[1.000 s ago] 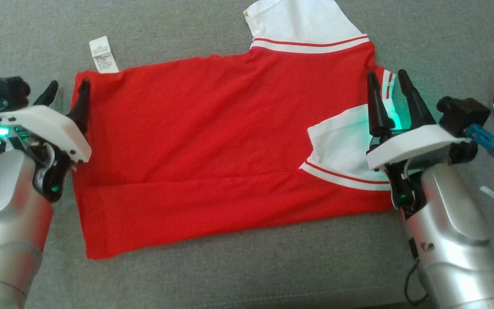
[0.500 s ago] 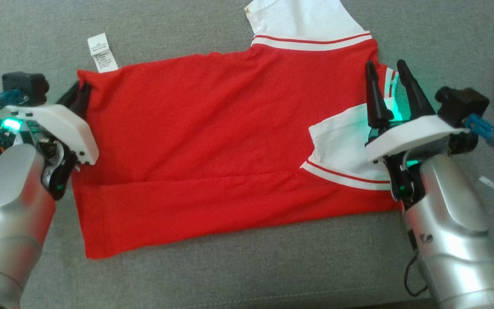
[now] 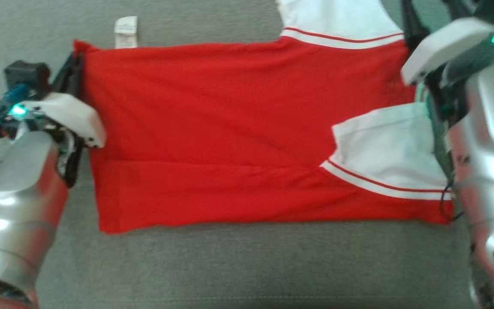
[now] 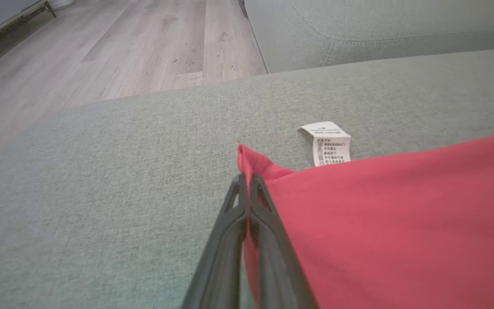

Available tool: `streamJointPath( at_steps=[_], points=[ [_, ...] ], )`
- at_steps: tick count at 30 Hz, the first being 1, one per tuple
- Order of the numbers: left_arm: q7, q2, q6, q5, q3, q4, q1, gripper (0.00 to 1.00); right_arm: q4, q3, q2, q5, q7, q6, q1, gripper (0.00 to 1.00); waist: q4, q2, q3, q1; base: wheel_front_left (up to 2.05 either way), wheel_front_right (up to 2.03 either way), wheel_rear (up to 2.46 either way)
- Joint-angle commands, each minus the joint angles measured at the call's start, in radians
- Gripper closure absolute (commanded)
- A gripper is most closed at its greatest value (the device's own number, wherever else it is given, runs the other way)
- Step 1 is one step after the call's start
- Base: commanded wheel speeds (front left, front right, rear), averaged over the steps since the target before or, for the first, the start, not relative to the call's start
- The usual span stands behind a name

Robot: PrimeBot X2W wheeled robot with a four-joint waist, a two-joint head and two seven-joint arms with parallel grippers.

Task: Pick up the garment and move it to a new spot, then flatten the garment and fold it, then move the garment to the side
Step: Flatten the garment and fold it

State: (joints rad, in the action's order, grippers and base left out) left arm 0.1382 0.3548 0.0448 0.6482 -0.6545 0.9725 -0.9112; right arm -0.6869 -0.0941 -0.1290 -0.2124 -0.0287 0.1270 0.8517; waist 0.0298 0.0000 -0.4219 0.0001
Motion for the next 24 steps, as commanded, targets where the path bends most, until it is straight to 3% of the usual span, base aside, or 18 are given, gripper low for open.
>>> streamJointPath(
  at_steps=[1,12,22,23,24],
  points=[
    [0.024,0.02,0.007,-0.005,0.023,-0.004,-0.055,1.0,-0.014,-0.02,-0.014,0.021,-0.042,0.004,0.061,0.0,0.046,0.0,-0.01,-0.0001,0.0,0.0,0.0],
    [0.088,-0.115,0.059,-0.002,-0.015,0.019,-0.128,1.0,-0.246,-0.071,-0.114,0.087,-0.294,0.004,0.287,0.0,0.19,0.0,-0.063,-0.0001,0.0,0.0,0.0],
    [0.114,-0.182,0.078,0.0,-0.039,0.048,-0.173,1.0,-0.37,-0.052,-0.152,0.139,-0.383,0.004,0.378,0.0,0.248,0.0,-0.107,-0.0001,0.0,0.0,0.0],
    [0.116,-0.183,0.079,0.002,-0.039,0.049,-0.176,1.0,-0.375,-0.052,-0.152,0.145,-0.384,0.004,0.385,0.11,0.248,0.0,-0.112,-0.0001,0.0,0.0,0.0],
    [0.117,-0.185,0.08,0.003,-0.039,0.05,-0.179,1.0,-0.382,-0.052,-0.151,0.149,-0.387,0.004,0.391,0.31,0.248,0.0,-0.116,-0.0001,0.0,0.0,0.0]
  ],
)
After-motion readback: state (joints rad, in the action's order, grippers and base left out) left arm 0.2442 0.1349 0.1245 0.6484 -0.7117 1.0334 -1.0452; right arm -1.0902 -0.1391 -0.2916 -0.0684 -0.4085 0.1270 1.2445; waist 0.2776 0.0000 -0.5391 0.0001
